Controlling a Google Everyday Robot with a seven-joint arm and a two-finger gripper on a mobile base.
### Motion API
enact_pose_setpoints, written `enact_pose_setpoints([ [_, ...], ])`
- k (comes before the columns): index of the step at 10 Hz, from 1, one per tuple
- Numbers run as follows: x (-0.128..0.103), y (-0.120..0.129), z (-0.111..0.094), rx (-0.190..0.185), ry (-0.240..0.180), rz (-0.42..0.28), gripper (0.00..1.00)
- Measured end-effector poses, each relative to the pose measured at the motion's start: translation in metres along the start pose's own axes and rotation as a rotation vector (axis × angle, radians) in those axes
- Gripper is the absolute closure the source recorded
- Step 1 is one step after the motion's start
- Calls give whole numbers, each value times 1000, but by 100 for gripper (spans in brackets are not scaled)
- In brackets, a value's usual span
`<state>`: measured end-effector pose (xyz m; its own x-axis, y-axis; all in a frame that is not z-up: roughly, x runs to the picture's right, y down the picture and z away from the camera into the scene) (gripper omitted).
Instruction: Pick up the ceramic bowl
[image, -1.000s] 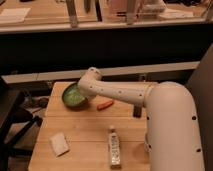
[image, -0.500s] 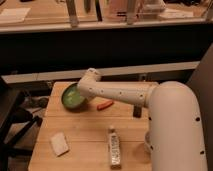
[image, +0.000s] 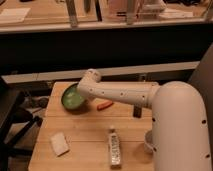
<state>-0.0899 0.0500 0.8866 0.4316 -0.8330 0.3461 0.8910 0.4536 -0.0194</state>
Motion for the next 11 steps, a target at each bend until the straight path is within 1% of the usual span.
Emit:
enact_pose_setpoints([
  [3,-8,-2,-4,6,8,-36,97],
  [6,-7,0,-9,11,22,-63,97],
  [8,-14,3,-9,13,27,-129,97],
  [9,-15,3,-10,15,31,-143,97],
  [11,-13,6,-12,19,37,-149,97],
])
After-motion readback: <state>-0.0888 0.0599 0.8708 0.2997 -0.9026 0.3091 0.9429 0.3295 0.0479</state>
